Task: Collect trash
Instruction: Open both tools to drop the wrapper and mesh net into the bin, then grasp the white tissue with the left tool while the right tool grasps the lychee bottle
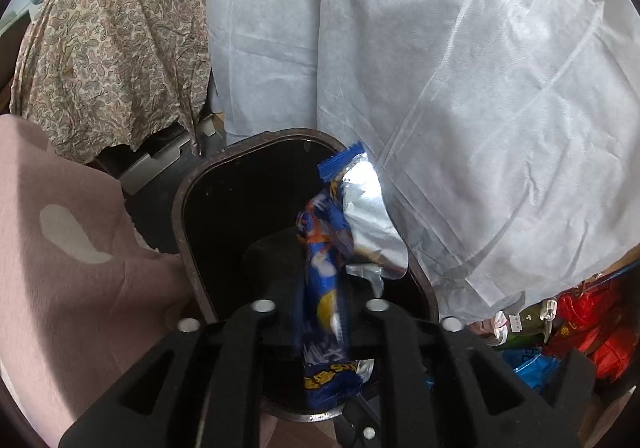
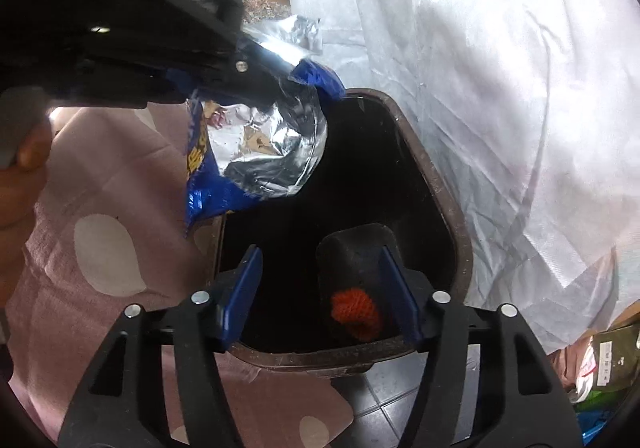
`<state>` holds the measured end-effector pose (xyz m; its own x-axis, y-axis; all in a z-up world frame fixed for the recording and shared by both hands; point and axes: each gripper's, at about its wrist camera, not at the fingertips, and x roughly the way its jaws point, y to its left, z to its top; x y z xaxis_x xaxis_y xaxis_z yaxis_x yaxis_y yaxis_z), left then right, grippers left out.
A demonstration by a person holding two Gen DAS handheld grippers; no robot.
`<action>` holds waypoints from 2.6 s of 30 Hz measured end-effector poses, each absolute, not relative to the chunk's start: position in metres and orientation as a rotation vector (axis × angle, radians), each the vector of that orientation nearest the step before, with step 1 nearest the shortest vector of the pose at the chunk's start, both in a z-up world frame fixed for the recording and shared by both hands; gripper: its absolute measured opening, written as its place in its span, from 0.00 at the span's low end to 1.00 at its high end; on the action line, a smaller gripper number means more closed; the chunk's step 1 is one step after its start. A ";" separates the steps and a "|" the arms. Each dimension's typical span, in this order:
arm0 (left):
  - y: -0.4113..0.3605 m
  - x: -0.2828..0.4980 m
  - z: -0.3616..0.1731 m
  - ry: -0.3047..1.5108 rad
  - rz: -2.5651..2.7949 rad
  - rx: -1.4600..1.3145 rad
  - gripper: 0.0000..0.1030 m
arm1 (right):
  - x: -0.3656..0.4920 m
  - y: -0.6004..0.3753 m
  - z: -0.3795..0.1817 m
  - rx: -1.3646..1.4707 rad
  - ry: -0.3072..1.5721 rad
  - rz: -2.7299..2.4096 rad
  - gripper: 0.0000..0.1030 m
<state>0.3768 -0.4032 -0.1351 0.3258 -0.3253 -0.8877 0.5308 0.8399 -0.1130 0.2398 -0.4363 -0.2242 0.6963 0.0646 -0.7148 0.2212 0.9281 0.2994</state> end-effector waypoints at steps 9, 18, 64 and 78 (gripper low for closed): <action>-0.406 0.373 -0.129 1.060 -0.570 0.208 0.65 | 0.229 -0.428 -0.219 0.343 0.790 -0.106 0.79; -0.363 0.336 -0.070 0.925 -0.583 0.158 0.77 | 0.193 -0.420 -0.194 0.269 0.747 -0.143 0.86; 0.135 0.204 -0.068 0.920 -0.143 -0.077 0.50 | 0.196 -0.064 -0.015 -0.320 0.718 0.738 0.88; 0.142 0.168 -0.056 0.827 -0.092 -0.087 0.36 | 0.224 0.008 -0.031 -0.619 0.804 0.715 0.88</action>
<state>0.1677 0.1424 -0.0563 0.6734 -0.1154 -0.7302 0.0474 0.9924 -0.1132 0.2239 0.0081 -0.0306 0.4917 0.3262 -0.8074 -0.7636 0.6072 -0.2197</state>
